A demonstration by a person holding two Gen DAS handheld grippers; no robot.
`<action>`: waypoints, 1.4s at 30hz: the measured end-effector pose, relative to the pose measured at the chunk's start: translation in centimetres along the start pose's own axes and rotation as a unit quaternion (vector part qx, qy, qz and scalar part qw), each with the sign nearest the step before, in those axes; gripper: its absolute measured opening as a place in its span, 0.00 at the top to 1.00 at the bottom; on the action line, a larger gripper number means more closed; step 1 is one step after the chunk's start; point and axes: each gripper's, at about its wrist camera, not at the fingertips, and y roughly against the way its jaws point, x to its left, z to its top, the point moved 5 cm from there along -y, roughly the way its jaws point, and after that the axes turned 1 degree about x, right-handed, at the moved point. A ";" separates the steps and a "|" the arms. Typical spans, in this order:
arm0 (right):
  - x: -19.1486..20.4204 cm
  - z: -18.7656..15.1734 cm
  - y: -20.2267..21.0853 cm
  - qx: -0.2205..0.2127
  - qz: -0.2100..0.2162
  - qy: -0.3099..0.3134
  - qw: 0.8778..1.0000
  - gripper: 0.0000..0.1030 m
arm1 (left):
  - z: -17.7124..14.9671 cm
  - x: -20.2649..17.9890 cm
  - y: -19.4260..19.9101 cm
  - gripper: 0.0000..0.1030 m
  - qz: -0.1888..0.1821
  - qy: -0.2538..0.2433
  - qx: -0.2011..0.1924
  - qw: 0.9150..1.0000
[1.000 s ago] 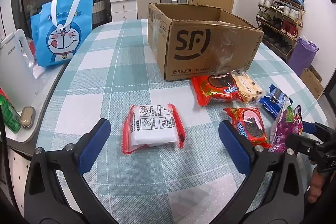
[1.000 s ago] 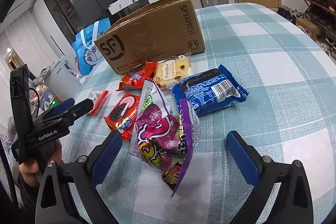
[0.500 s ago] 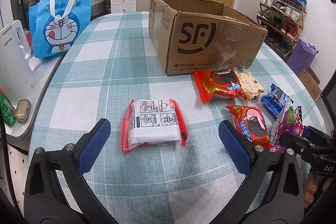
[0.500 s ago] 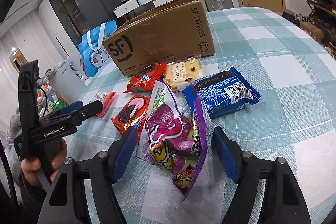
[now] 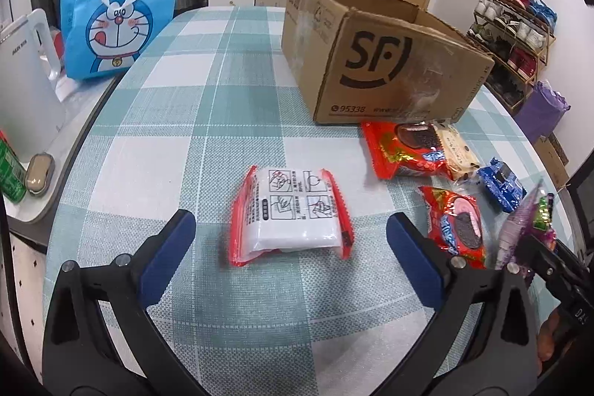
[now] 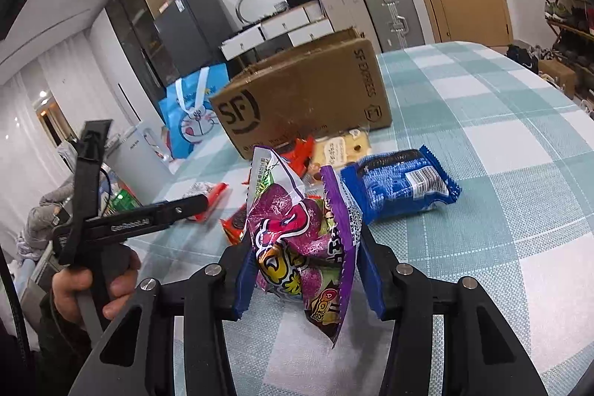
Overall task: Organize snacks
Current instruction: 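Grasp the purple candy bag with the right gripper while the left grasps the white-red bread pack, then carry the white-red bread pack to the box with the left gripper while the right carries the purple bag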
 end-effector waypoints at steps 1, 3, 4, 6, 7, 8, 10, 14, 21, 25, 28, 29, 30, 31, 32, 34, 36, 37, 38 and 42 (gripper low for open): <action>0.0 0.0 0.1 -0.002 0.002 0.001 1.000 0.53 | 0.0 0.2 -0.2 0.00 0.000 0.006 0.003 1.000; 0.0 0.0 0.1 -0.003 0.003 0.001 1.000 0.53 | 0.0 0.6 -0.4 0.00 -0.004 0.020 0.007 1.000; 0.1 0.0 0.1 -0.003 0.004 0.002 1.000 0.53 | -0.1 0.8 -0.5 0.01 -0.005 0.026 0.010 1.000; 0.1 0.0 0.0 -0.003 0.004 0.003 1.000 0.53 | -0.1 1.2 -0.9 0.01 -0.007 0.039 0.016 0.999; 0.2 0.0 0.0 -0.004 0.004 0.003 1.000 0.53 | 0.0 1.3 -0.8 0.01 -0.009 0.041 0.012 0.999; 0.1 0.0 0.0 -0.004 0.004 0.003 1.000 0.53 | 0.0 1.4 -0.9 0.01 -0.011 0.043 0.013 0.999; 0.1 -0.1 0.0 -0.004 0.004 0.002 1.000 0.53 | 0.0 1.3 -1.0 0.05 -0.005 0.039 0.014 0.999; 0.1 -0.2 0.2 -0.005 0.006 0.001 1.000 0.53 | 0.0 0.7 -1.1 0.22 0.013 0.018 0.016 1.000; 0.0 -0.1 0.1 -0.009 0.007 -0.001 1.000 0.53 | 0.0 -0.8 -1.1 0.54 0.017 -0.019 0.017 1.000; 0.0 -0.1 0.1 -0.010 0.006 -0.003 1.000 0.53 | -0.1 -1.0 -0.9 0.56 0.008 -0.020 0.015 1.000; 0.0 -0.1 0.2 -0.013 0.005 -0.003 1.000 0.53 | -0.3 -1.3 -0.6 0.56 0.004 -0.027 0.013 1.000; 0.0 -0.1 0.2 -0.012 0.005 -0.003 1.000 0.53 | -0.3 -1.4 -0.6 0.56 -0.002 -0.030 0.013 0.999; -0.1 -0.1 0.3 -0.012 0.005 -0.003 1.000 0.53 | -0.3 -1.5 -0.5 0.57 -0.005 -0.031 0.011 0.999; -0.1 0.0 0.3 -0.014 0.003 -0.003 1.000 0.53 | -0.3 -1.4 -0.5 0.57 -0.005 -0.031 0.010 0.999; -0.1 0.0 0.3 -0.015 0.003 -0.003 1.000 0.53 | -0.3 -1.5 -0.4 0.57 -0.008 -0.033 0.009 0.999; 0.0 0.1 0.4 -0.016 0.002 -0.002 1.000 0.53 | -0.4 -1.6 -0.1 0.57 -0.015 -0.035 0.005 0.999; 0.0 0.1 0.5 -0.016 0.000 -0.001 1.000 0.53 | -0.4 -1.8 0.2 0.57 -0.018 -0.037 -0.001 0.999; 0.0 0.2 0.6 -0.017 0.000 -0.002 1.000 0.53 | -0.4 -1.8 0.3 0.57 -0.018 -0.037 -0.002 0.999; 0.0 0.2 0.8 -0.019 -0.001 -0.002 1.000 0.53 | -0.4 -1.9 0.4 0.57 -0.021 -0.037 -0.002 0.999; 0.0 0.9 1.5 -0.028 -0.001 -0.003 1.000 0.53 | -0.3 -2.2 1.2 0.57 -0.026 -0.040 -0.009 0.999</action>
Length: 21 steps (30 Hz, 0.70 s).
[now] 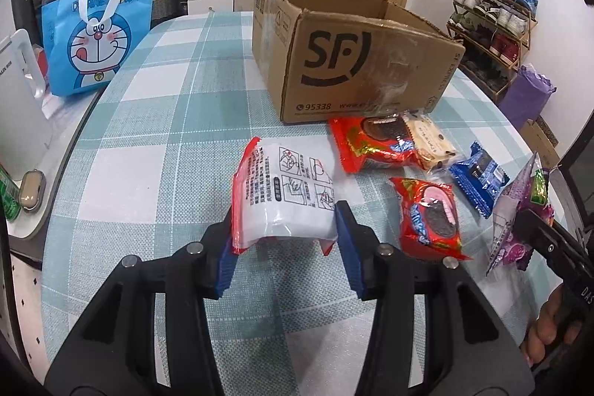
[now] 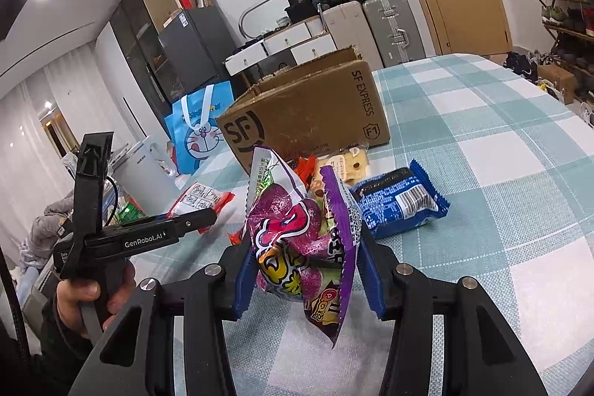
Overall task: Organize snacks
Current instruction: 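Carry the white-red bread pack to the box with the left gripper while the right carries the purple bag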
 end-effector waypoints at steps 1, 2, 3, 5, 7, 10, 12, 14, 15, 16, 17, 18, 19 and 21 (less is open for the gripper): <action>0.0 0.2 0.1 -0.002 -0.001 0.001 1.000 0.53 | 0.1 -0.1 0.3 0.57 -0.002 -0.001 -0.003 1.000; 0.0 0.2 0.3 -0.004 -0.002 0.002 1.000 0.53 | 0.2 -0.2 0.6 0.57 -0.004 -0.003 -0.007 1.000; 0.1 0.4 0.5 -0.008 -0.003 0.003 1.000 0.53 | 0.3 -0.3 0.9 0.57 -0.006 -0.004 -0.009 1.000; 0.3 0.8 0.7 -0.011 -0.001 0.003 1.000 0.53 | 0.5 -0.7 1.6 0.57 -0.010 -0.007 -0.015 1.000; 0.6 1.1 0.8 -0.015 -0.001 0.006 1.000 0.53 | 0.7 -0.9 2.1 0.57 -0.012 -0.010 -0.020 1.000; 1.0 1.7 1.0 -0.019 0.001 0.011 1.000 0.53 | 1.0 -1.4 3.3 0.57 -0.017 -0.013 -0.031 0.999; 1.3 2.1 1.1 -0.021 0.003 0.012 1.000 0.53 | 1.2 -1.6 3.9 0.57 -0.020 -0.013 -0.037 0.999; 1.4 2.6 1.2 -0.026 0.005 0.013 1.000 0.53 | 1.4 -1.8 4.6 0.57 -0.022 -0.016 -0.044 0.999; 1.5 2.9 1.2 -0.027 0.005 0.013 1.000 0.53 | 1.5 -1.9 5.0 0.57 -0.022 -0.018 -0.047 0.998; 1.6 3.2 1.2 -0.029 0.010 0.013 0.999 0.53 | 1.6 -2.1 5.3 0.57 -0.021 -0.019 -0.051 0.998; 1.7 3.4 1.2 -0.030 0.012 0.013 0.999 0.53 | 1.7 -2.2 5.6 0.57 -0.022 -0.021 -0.054 0.998; 1.8 3.7 1.1 -0.031 0.013 0.013 0.999 0.53 | 1.8 -2.3 5.8 0.57 -0.023 -0.022 -0.057 0.998; 1.8 4.0 1.0 -0.031 0.014 0.014 0.999 0.53 | 1.9 -2.4 6.1 0.57 -0.024 -0.023 -0.059 0.998; 2.0 4.7 0.8 -0.032 0.016 0.016 0.999 0.53 | 2.1 -2.7 6.5 0.57 -0.023 -0.026 -0.064 0.997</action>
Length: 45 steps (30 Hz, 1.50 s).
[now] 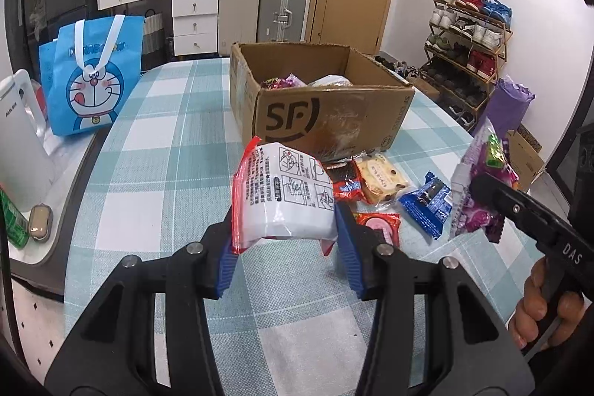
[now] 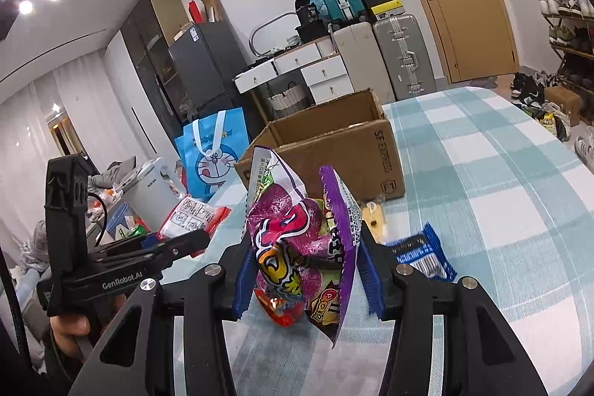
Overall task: Organize snacks
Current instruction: 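Carry the white-red bread pack to the box with the left gripper while the right carries the purple bag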
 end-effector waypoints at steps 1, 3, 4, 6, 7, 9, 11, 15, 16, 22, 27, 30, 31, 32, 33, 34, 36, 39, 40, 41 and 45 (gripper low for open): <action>0.1 0.3 -0.2 0.000 0.003 0.001 1.000 0.53 | 0.1 -0.1 0.2 0.57 0.002 -0.001 -0.003 1.000; 0.0 1.0 -0.5 0.000 0.005 0.000 1.000 0.53 | 0.4 -0.4 0.4 0.57 0.002 -0.004 -0.007 1.000; 0.0 1.3 -0.7 -0.001 0.007 0.001 1.000 0.53 | 0.6 -0.6 0.5 0.57 -0.001 -0.005 -0.008 1.000; -0.1 2.2 -0.9 -0.003 0.009 0.002 1.000 0.53 | 0.9 -0.8 0.7 0.57 -0.002 -0.007 -0.011 1.000; -0.1 2.5 -1.0 -0.004 0.011 0.003 1.000 0.53 | 1.1 -0.8 0.8 0.57 -0.001 -0.007 -0.013 1.000; 0.0 3.3 -1.0 -0.007 0.010 0.008 1.000 0.53 | 1.6 -0.9 1.0 0.57 -0.002 -0.009 -0.017 1.000; 0.0 4.1 -1.1 -0.011 0.011 0.012 1.000 0.53 | 2.1 -1.1 1.3 0.57 -0.002 -0.011 -0.021 1.000; -0.1 5.6 -1.4 -0.018 0.017 0.015 1.000 0.53 | 3.2 -1.4 1.3 0.57 -0.001 -0.014 -0.026 1.000; -0.1 6.0 -1.5 -0.020 0.018 0.016 0.999 0.53 | 3.5 -1.4 1.2 0.57 -0.002 -0.014 -0.027 1.000; -0.4 7.6 -2.0 -0.029 0.023 0.020 0.999 0.53 | 5.2 -2.1 0.0 0.57 0.007 -0.022 -0.028 0.999; -0.7 8.6 -2.5 -0.031 0.027 0.017 0.999 0.53 | 6.1 -2.6 -1.4 0.57 0.011 -0.024 -0.024 0.999; -0.7 9.2 -2.7 -0.031 0.028 0.019 0.999 0.53 | 6.6 -2.8 -2.0 0.57 0.014 -0.027 -0.024 0.999; -0.7 9.4 -2.8 -0.031 0.028 0.020 0.999 0.53 | 6.8 -2.8 -2.2 0.57 0.015 -0.027 -0.025 0.999; -0.7 9.6 -2.9 -0.032 0.029 0.021 0.999 0.53 | 7.1 -2.8 -2.4 0.57 0.016 -0.025 -0.026 0.999; -0.6 9.7 -3.0 -0.033 0.029 0.022 0.999 0.53 | 7.3 -2.7 -2.6 0.57 0.016 -0.023 -0.026 0.999; -0.6 9.9 -3.1 -0.033 0.029 0.023 0.999 0.53 | 7.4 -2.7 -2.7 0.57 0.015 -0.022 -0.026 0.999; -0.6 10.0 -3.2 -0.033 0.029 0.021 0.999 0.53 | 7.9 -2.7 -3.0 0.57 0.016 -0.021 -0.028 0.999; -0.6 10.4 -3.5 -0.033 0.029 0.020 0.999 0.53 | 8.6 -2.5 -3.4 0.57 0.018 -0.020 -0.030 0.999; -0.6 10.6 -3.8 -0.032 0.028 0.021 0.999 0.53 | 8.9 -2.5 -3.6 0.57 0.019 -0.019 -0.031 0.999; -0.5 10.9 -4.1 -0.031 0.028 0.021 0.999 0.53 | 9.1 -2.4 -3.7 0.57 0.019 -0.019 -0.032 0.999; -0.6 11.6 -5.4 -0.026 0.023 0.022 0.999 0.53 | 10.0 -2.2 -4.3 0.57 0.021 -0.016 -0.033 0.999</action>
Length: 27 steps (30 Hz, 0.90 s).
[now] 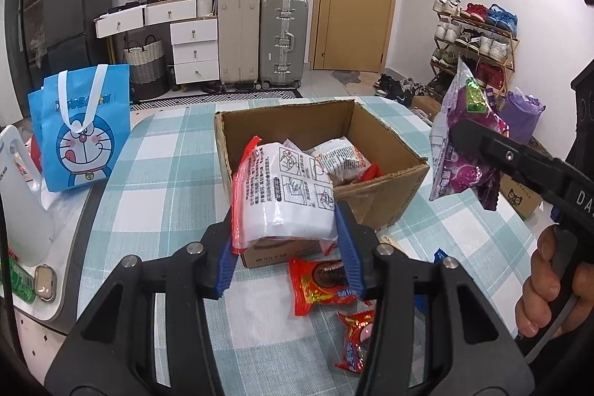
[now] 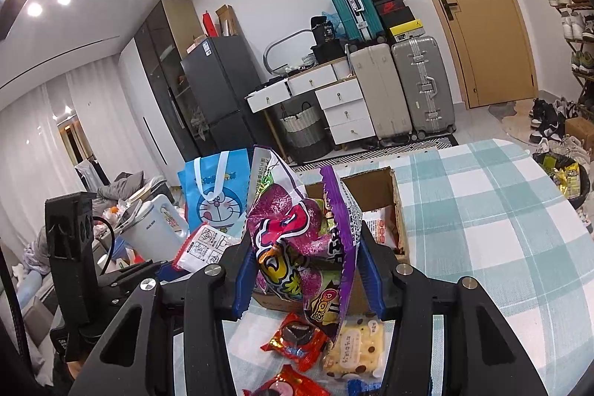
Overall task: Organize snacks
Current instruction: 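Carry the white-red bread pack to the box with the left gripper while the right carries the purple bag, then open both grippers over the box to drop the bread pack and purple bag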
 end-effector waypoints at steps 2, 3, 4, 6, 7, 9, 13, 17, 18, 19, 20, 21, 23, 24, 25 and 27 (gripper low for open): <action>-0.1 0.2 -0.8 0.003 -0.004 0.001 1.000 0.53 | 0.4 0.1 -0.5 0.57 -0.001 0.002 0.001 1.000; -0.3 0.2 -1.1 0.005 -0.005 -0.001 1.000 0.53 | 0.5 0.1 -0.7 0.57 -0.001 0.002 0.001 1.000; -0.5 0.2 -1.6 0.008 -0.008 -0.006 1.000 0.53 | 0.8 0.1 -1.1 0.57 0.000 0.001 0.001 1.000; -0.9 0.3 -2.3 0.014 -0.006 -0.016 1.000 0.53 | 1.1 0.0 -1.6 0.57 0.002 -0.001 0.003 1.000; -1.0 0.4 -2.6 0.016 -0.008 -0.018 1.000 0.53 | 1.3 0.0 -1.9 0.57 0.003 -0.003 0.003 1.000; -1.2 0.5 -3.4 0.021 -0.010 -0.024 0.999 0.53 | 1.5 -0.2 -2.4 0.57 0.005 -0.006 0.004 1.000; -1.3 0.9 -4.7 0.025 -0.018 -0.024 0.999 0.53 | 2.1 -0.4 -3.7 0.57 0.010 -0.011 0.006 1.000; -1.6 1.1 -6.1 0.032 -0.028 -0.028 0.999 0.53 | 2.3 -0.3 -5.1 0.57 0.016 -0.013 0.013 1.000; -1.6 1.1 -6.3 0.033 -0.029 -0.028 0.999 0.53 | 2.4 -0.2 -5.4 0.57 0.019 -0.013 0.013 1.000; -1.6 1.0 -6.7 0.038 -0.029 -0.028 0.998 0.53 | 2.5 -0.1 -5.6 0.57 0.021 -0.014 0.014 1.000; -1.6 0.9 -7.0 0.042 -0.030 -0.029 0.998 0.53 | 2.6 -0.1 -5.9 0.57 0.023 -0.014 0.015 1.000; -1.7 0.9 -7.3 0.044 -0.031 -0.030 0.998 0.53 | 2.6 0.0 -6.2 0.57 0.024 -0.014 0.016 0.999; -2.0 0.7 -7.9 0.052 -0.038 -0.032 0.997 0.51 | 2.7 0.1 -6.9 0.56 0.029 -0.017 0.021 0.999; -2.0 0.6 -7.9 0.055 -0.039 -0.033 0.997 0.51 | 2.7 0.1 -7.1 0.56 0.030 -0.019 0.024 0.999; -2.1 0.6 -7.9 0.057 -0.041 -0.032 0.997 0.49 | 2.7 0.1 -7.4 0.57 0.030 -0.021 0.028 0.999; -2.2 0.6 -7.7 0.056 -0.042 -0.025 0.997 0.47 | 2.5 0.1 -7.6 0.56 0.033 -0.023 0.031 0.999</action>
